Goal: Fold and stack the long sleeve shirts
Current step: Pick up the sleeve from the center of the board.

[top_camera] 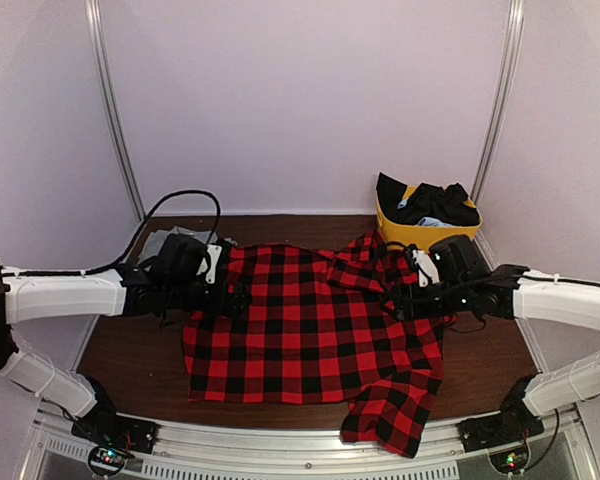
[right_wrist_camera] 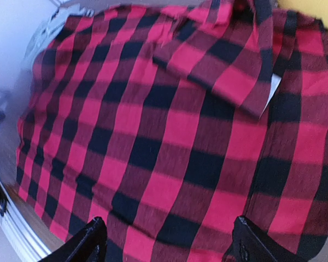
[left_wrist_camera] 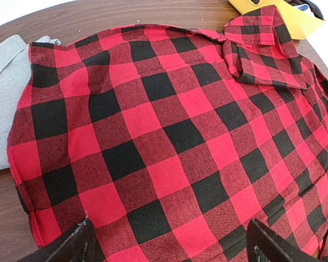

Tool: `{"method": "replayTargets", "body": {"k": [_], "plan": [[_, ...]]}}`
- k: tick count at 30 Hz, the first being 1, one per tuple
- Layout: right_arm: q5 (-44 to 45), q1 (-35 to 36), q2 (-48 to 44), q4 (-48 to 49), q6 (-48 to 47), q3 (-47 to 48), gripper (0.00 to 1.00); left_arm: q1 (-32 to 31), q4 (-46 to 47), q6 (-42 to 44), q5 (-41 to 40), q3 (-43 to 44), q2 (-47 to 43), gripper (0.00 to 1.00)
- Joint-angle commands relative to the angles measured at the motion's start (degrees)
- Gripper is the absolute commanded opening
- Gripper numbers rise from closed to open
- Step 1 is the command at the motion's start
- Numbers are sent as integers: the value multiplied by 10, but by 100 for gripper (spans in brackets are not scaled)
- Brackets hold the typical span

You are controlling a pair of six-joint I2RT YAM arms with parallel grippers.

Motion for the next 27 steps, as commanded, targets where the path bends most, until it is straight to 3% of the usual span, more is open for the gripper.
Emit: {"method": "replayTargets", "body": {"k": [1, 6, 12, 27], "plan": [[44, 88, -64, -59, 90, -72, 79, 2, -5, -4, 19, 12, -16, 98], [44, 199, -115, -92, 155, -107, 78, 2, -11, -11, 39, 1, -16, 98], [51, 326, -84, -135, 183, -88, 79, 2, -33, -10, 35, -15, -21, 97], [82, 395, 34, -235, 170, -12, 80, 2, -48, -15, 39, -33, -29, 97]]}}
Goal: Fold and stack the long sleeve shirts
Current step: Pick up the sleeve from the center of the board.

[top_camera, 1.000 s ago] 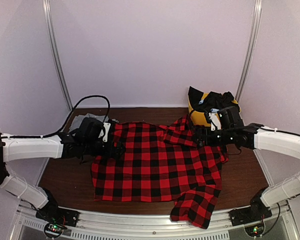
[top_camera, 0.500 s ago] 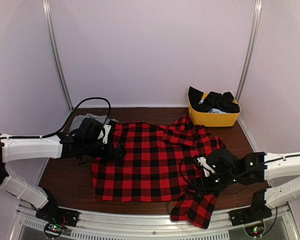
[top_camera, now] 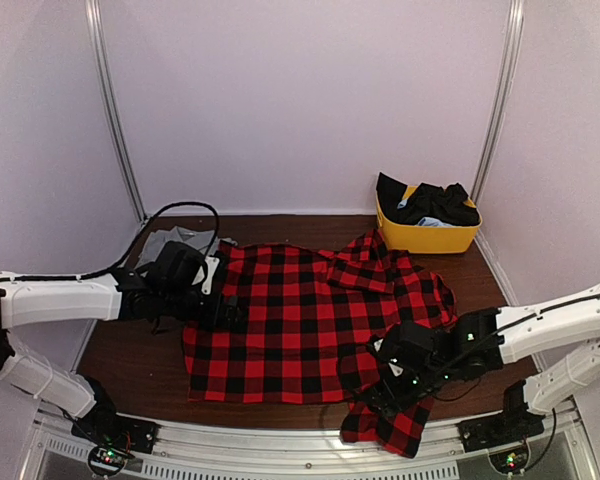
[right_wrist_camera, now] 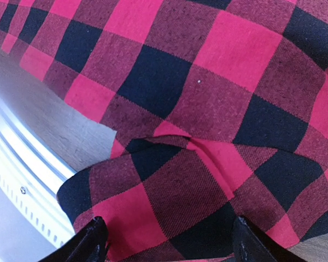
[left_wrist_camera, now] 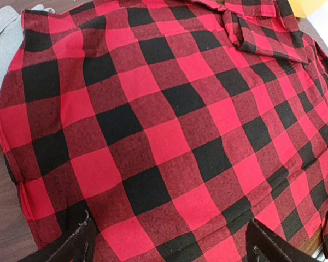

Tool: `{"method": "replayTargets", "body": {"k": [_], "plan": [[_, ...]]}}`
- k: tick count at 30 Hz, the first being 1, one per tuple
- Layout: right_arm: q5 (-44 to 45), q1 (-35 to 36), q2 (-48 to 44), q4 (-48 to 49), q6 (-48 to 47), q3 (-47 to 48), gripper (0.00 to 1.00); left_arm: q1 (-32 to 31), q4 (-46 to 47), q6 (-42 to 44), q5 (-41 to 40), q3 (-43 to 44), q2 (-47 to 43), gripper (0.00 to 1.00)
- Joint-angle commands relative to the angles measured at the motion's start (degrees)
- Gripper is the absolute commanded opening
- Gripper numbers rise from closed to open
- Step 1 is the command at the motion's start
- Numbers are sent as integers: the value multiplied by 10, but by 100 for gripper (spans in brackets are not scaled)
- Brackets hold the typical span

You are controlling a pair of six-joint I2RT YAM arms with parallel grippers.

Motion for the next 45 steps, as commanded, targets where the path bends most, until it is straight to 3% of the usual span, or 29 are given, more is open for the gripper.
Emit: {"method": "replayTargets", "body": {"k": [1, 8, 15, 19, 24, 28, 35, 45], "plan": [[15, 30, 13, -43, 2, 29, 80, 2, -2, -6, 3, -15, -8, 97], [27, 74, 35, -63, 22, 50, 81, 2, -1, -7, -7, -22, -2, 97], [56, 97, 83, -96, 9, 85, 75, 2, 7, -7, -3, -25, 1, 97], [89, 95, 108, -114, 2, 103, 57, 2, 8, -4, -3, -27, 0, 97], [116, 90, 127, -125, -8, 123, 22, 2, 7, 11, -1, -34, -10, 96], [150, 78, 122, -168, -2, 143, 2, 0, 23, 35, 35, -56, -34, 94], [188, 15, 72, -213, -18, 188, 0, -48, 58, 45, 33, -97, -88, 91], [210, -139, 81, -205, -151, 251, 0, -126, 60, 80, -5, -108, -70, 91]]}}
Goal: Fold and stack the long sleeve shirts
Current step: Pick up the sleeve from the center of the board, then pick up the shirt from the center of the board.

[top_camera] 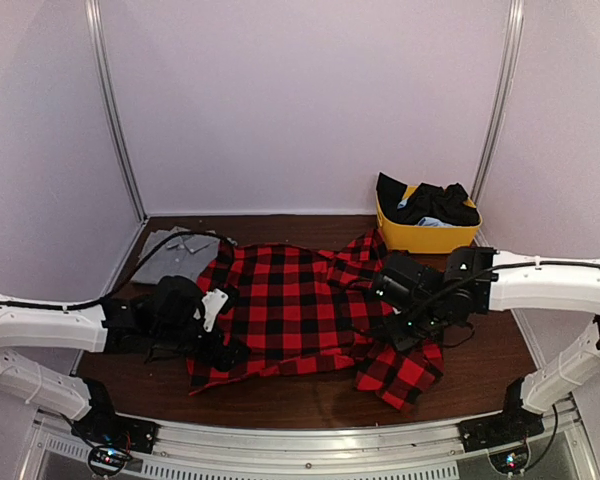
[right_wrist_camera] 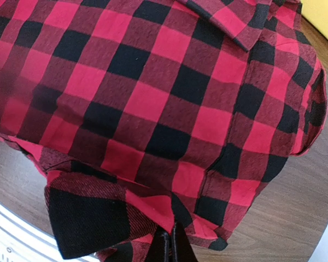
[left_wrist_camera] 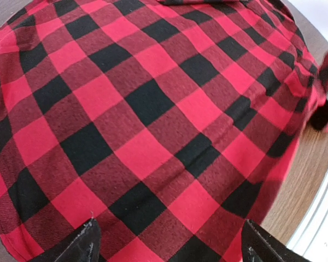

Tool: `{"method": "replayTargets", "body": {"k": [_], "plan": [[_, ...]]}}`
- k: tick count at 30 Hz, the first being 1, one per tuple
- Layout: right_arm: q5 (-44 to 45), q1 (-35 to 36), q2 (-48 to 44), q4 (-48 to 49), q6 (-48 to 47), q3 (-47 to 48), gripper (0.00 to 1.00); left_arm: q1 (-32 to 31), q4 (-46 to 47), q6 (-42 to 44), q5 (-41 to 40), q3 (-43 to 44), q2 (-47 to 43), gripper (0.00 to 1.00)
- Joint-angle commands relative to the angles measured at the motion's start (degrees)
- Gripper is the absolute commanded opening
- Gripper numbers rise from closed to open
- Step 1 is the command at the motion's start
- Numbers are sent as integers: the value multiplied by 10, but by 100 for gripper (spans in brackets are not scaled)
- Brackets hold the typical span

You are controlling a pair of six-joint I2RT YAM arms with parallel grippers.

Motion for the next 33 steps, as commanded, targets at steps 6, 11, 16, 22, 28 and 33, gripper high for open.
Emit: {"method": "replayTargets", "body": {"k": [6, 11, 16, 22, 28, 33], "plan": [[-2, -108, 50, 45, -140, 43, 0, -60, 41, 48, -30, 9, 67, 93], [-14, -126, 74, 55, -168, 55, 0, -61, 24, 51, -93, 33, 108, 92], [-16, -134, 75, 55, -175, 51, 0, -60, 3, 52, -123, 50, 127, 81], [-17, -138, 60, 55, -172, 36, 0, -58, -14, 39, -136, 42, 94, 61], [-16, -140, 46, 56, -169, 19, 0, -36, -40, 17, -159, 36, 75, 37], [-15, -146, 37, 56, -169, 12, 0, -25, -47, 13, -150, 29, 70, 23]]}}
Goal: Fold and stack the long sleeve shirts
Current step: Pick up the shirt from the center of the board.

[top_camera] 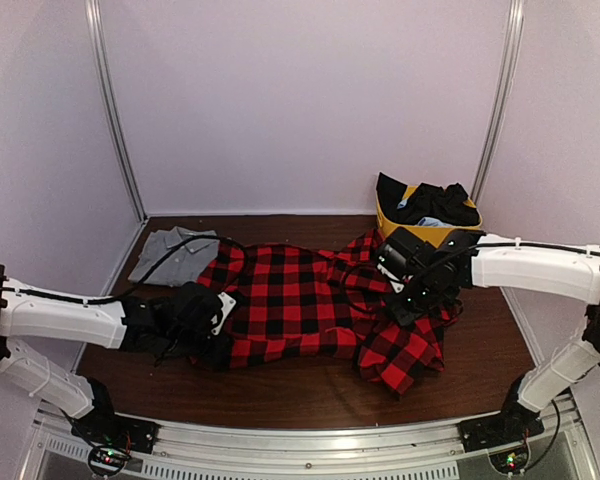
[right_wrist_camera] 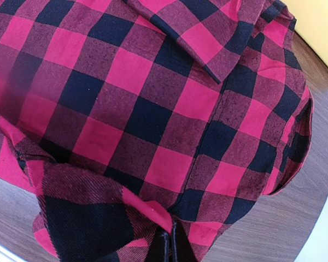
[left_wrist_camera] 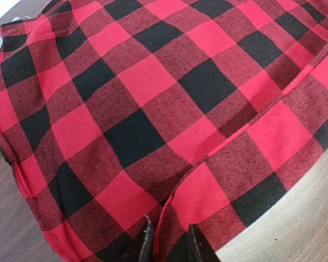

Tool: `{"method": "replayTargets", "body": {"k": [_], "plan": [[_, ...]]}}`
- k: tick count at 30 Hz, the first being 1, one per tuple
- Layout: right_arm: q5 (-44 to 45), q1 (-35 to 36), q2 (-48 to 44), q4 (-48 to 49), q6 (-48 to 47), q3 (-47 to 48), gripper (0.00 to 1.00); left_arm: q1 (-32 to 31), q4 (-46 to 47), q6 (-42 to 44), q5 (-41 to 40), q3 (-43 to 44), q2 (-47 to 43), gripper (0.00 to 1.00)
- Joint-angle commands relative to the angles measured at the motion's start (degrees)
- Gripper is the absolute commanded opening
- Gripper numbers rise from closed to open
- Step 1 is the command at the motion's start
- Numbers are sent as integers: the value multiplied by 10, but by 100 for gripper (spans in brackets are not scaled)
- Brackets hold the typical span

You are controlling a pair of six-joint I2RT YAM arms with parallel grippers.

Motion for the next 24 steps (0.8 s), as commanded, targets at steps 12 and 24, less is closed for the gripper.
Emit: {"method": "replayTargets", "body": {"k": [12, 24], "plan": [[2, -11, -17, 10, -5, -10, 0, 14, -6, -27, 23, -9, 11, 19], [-1, -11, -24, 2, -5, -10, 0, 32, -32, -44, 24, 2, -32, 0]]}}
